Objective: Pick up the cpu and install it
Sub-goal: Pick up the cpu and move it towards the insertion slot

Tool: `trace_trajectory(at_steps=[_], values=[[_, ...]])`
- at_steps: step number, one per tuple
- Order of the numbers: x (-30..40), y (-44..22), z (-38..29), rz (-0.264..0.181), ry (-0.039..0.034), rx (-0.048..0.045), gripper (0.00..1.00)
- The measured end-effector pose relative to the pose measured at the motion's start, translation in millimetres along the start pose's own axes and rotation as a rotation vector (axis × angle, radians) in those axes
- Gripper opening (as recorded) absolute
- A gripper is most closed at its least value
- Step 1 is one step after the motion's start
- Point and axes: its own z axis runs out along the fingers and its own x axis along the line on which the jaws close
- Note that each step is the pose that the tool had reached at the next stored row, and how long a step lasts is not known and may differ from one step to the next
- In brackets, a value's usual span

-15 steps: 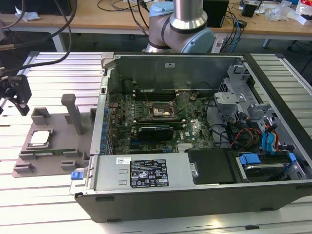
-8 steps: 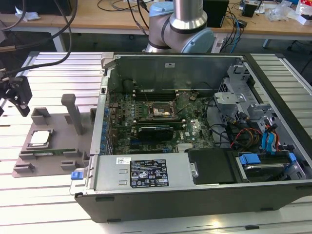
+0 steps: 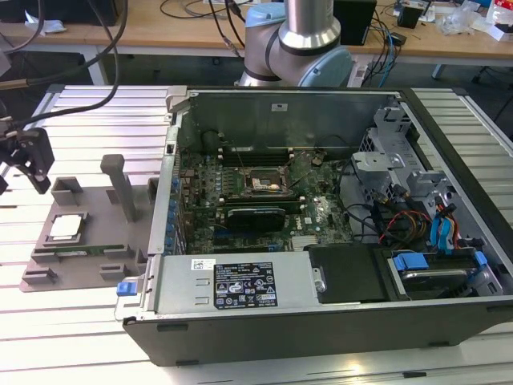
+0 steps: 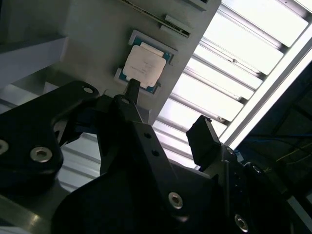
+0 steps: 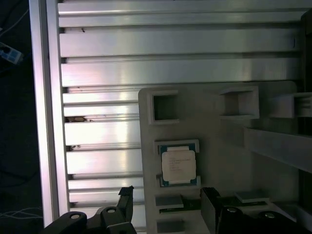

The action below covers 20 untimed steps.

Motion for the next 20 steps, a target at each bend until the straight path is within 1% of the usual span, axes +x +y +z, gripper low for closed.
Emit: trace_trajectory(at_steps=[6,7,8,9,10,14,15,18,20], values=[[0.1,0.2,3.8,0.000,0.0000,0.0000,0.66],[0.2,0.3,6.3,0.000,0.0000,0.0000,0.66],[-0.8,0.8,16.4,-0.002,-0.0001,0.0024,0.66],[-6.7,1.3,24.3,-0.050,-0.0022,-0.0135,0.66],[-7.3,1.5,26.1,-0.049,-0.0023,-0.0300,0.66],[-8.3,1.6,29.6,-0.049,-0.0021,-0.0299,0.66],[-8.3,1.7,31.4,-0.049,-0.0021,-0.0300,0.66],[-8.7,1.7,39.1,-0.051,-0.0021,-0.0300,0.66],[-13.3,1.8,45.0,-0.058,-0.0026,-0.0303,0.66]])
